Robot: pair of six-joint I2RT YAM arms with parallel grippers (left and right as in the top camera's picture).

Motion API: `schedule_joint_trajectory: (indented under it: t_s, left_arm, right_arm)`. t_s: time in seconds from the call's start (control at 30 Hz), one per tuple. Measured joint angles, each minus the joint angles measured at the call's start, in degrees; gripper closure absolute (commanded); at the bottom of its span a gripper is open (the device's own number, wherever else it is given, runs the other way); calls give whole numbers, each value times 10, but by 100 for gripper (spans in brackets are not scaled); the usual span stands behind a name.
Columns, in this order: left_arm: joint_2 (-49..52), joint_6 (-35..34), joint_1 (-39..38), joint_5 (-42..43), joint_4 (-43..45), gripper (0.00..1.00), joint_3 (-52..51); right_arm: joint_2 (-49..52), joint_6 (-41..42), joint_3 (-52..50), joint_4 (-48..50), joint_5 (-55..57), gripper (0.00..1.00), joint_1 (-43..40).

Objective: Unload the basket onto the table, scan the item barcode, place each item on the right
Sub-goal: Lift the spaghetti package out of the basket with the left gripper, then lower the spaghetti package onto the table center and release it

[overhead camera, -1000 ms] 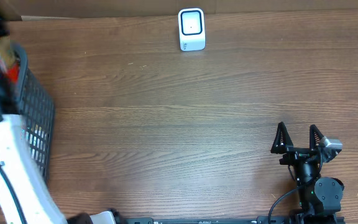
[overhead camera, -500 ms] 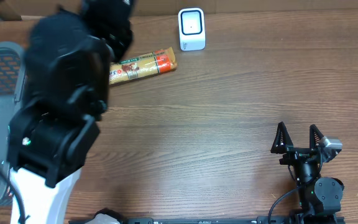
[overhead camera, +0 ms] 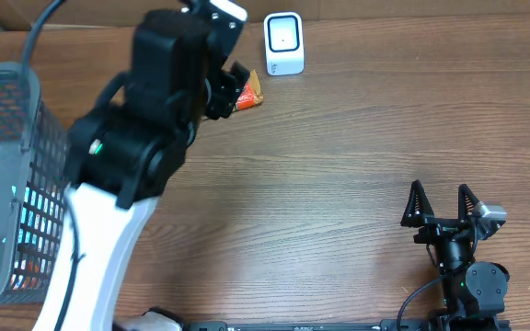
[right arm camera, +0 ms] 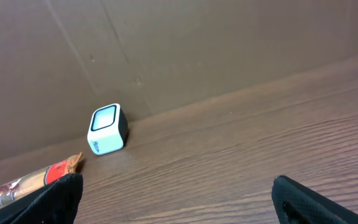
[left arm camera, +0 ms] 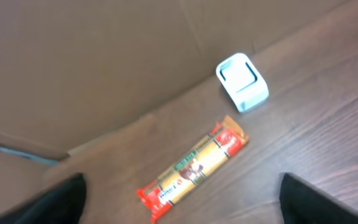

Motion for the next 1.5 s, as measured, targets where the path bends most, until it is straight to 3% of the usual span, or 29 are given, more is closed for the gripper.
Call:
schedule_joint_trajectory:
  t_s: [0.5,0.67,0.97,1.5]
  left_arm:
    - [241,191,197,192,48,0,0]
    - [309,240,238,217,63,0,0]
    - [412,302,244,233,96,0,0]
    - [485,309,244,253,105,0,0]
  right_arm:
    - [0,0,0,0,0,0,0]
    - [0,0,0,0,0,0,0]
    - [0,0,0,0,0,0,0]
    - [0,0,0,0,0,0,0]
